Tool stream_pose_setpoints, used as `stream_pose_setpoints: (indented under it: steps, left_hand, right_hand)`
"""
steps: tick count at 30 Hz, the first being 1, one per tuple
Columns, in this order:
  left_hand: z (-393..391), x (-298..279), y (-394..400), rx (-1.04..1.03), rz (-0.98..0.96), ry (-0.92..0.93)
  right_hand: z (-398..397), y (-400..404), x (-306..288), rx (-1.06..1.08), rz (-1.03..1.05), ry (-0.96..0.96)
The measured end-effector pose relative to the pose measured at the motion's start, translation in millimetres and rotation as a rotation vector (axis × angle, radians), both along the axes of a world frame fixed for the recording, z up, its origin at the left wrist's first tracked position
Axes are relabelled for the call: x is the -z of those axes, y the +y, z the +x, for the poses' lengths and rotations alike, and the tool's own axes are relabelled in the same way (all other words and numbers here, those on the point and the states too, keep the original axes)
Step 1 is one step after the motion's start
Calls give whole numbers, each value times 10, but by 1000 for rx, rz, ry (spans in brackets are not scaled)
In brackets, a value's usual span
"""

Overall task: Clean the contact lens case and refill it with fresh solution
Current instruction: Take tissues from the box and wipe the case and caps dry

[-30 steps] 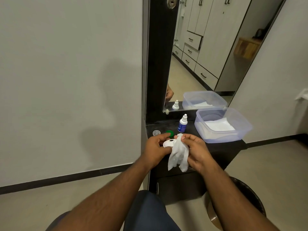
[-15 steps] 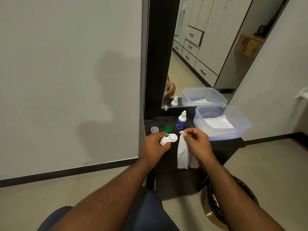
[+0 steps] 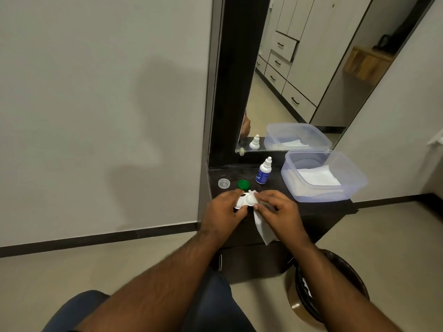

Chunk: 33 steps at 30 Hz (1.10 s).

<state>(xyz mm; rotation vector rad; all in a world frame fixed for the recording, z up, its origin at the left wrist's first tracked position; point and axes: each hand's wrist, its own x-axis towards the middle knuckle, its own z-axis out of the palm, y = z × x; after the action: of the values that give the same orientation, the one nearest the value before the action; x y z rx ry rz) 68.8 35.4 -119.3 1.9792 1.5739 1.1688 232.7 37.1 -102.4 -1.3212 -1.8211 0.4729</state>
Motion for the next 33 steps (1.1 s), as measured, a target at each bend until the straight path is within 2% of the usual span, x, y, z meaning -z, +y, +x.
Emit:
stream_pose_setpoints:
  steps: [3, 6, 12, 24, 33]
  left_hand:
    - [4, 17, 11, -6, 3, -5]
    - [2, 19, 12, -8, 6, 3]
    - [-18, 12, -2, 14, 29, 8]
    - [-6, 35, 33, -21, 15, 4]
    - [-12, 57, 34, 0, -3, 37]
  right_hand:
    - [26, -17, 48, 1, 118, -109]
    - [13, -18, 27, -27, 148, -145]
    - [-43, 85, -47, 28, -61, 90]
    - [-18, 143, 5, 95, -204, 247]
    - [-13, 154, -33, 60, -263, 265]
